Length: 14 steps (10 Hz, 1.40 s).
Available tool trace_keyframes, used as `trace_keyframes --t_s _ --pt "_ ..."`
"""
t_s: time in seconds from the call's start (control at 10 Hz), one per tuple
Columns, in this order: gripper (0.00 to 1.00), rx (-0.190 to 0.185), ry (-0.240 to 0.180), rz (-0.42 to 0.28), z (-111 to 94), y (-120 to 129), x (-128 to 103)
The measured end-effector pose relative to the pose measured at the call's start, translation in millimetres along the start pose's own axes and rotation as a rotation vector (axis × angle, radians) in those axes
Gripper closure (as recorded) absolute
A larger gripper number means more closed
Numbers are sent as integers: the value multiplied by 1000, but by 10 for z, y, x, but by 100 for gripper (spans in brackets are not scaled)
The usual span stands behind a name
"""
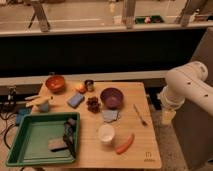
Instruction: Place sponge in paper cup
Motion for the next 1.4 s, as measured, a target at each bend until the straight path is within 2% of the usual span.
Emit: trace_keyframes --t_s 0.9,1.0,1.2,1.4 --pt "20 0 1 -1 1 -1 0" --pt "20 2 6 -17 -3 -16 -18" --pt "20 8 8 -74 -19 -90 -241" --pt "20 11 15 -96 -32 -114 -280"
